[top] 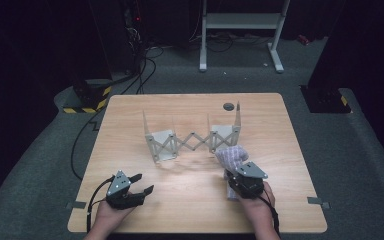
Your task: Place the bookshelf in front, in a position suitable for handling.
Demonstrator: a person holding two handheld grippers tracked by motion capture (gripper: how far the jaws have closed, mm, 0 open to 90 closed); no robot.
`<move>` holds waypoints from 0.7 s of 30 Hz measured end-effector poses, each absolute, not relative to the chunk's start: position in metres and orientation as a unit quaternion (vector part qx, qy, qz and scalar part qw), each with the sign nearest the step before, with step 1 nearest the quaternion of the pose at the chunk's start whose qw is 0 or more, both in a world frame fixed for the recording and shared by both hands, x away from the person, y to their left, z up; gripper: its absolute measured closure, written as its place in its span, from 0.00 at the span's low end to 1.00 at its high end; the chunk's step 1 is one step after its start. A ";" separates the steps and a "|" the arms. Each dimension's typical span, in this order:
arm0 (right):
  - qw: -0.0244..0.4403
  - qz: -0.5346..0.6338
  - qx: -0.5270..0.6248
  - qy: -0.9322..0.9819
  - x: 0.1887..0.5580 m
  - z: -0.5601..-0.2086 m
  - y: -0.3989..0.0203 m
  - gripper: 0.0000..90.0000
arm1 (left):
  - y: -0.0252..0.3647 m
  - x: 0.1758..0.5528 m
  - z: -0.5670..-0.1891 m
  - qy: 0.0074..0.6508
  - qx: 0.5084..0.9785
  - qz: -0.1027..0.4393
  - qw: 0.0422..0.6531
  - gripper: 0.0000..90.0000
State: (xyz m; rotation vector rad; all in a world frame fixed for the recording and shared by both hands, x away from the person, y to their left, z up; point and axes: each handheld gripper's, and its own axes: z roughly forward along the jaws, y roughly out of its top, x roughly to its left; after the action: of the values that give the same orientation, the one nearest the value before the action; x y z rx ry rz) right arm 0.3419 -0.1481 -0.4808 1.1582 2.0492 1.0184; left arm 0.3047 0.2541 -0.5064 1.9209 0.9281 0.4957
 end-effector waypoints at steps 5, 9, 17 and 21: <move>0.288 0.371 0.456 0.756 0.341 -0.482 -0.170 0.66 | 0.252 0.306 -0.508 0.376 0.782 0.199 0.456 0.38; 0.297 0.359 0.474 0.747 0.343 -0.484 -0.189 0.65 | 0.253 0.306 -0.508 0.376 0.783 0.198 0.454 0.38; 0.299 0.323 0.514 0.736 0.350 -0.495 -0.225 0.65 | 0.253 0.306 -0.510 0.378 0.785 0.193 0.451 0.38; 0.295 0.304 0.522 0.740 0.352 -0.504 -0.232 0.63 | 0.252 0.307 -0.511 0.379 0.784 0.193 0.452 0.38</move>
State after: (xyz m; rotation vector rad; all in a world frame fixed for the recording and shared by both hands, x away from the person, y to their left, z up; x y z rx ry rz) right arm 0.3519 -0.2318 -0.5037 1.3897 1.9705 0.8093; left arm 0.3066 0.2522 -0.5107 1.9375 0.9376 0.4757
